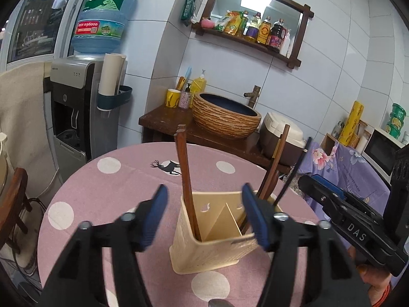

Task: Organize utensils
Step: 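Lower both chopsticks into the holder and open both tools, then move both tools back down to the two spoons on the table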

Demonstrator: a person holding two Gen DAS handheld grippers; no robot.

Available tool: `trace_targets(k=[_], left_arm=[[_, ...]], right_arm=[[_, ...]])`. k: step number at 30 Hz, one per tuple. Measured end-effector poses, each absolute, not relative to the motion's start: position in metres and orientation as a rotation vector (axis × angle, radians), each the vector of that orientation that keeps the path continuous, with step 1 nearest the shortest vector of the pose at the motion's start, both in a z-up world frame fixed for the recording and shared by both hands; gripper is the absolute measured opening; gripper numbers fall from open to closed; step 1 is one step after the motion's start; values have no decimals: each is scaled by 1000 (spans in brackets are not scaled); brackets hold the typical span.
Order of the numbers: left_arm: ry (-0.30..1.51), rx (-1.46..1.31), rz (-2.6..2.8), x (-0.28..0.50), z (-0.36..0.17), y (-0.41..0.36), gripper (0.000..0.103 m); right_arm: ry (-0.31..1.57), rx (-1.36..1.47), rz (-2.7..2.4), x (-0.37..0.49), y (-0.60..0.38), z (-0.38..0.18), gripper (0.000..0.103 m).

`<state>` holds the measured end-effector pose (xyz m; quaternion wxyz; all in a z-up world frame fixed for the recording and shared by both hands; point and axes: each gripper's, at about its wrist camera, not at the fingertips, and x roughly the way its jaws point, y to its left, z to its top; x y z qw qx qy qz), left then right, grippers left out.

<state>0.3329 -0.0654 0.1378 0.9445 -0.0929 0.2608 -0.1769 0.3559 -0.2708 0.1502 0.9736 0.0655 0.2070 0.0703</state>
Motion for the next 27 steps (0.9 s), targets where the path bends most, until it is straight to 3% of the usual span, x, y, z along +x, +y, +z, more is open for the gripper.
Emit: trace_targets(k=[3, 6, 22, 27], left_arm=[[574, -166, -370, 318, 123, -61, 81], [641, -112, -367, 301, 100, -61, 85], [849, 115, -314, 221, 0, -98, 85], [865, 175, -284, 222, -11, -114, 69]], right_arm=[[434, 111, 143, 340, -272, 139, 48], [508, 97, 129, 328, -276, 118, 51], [712, 101, 3, 262, -283, 23, 56], [725, 113, -4, 252, -283, 16, 56]])
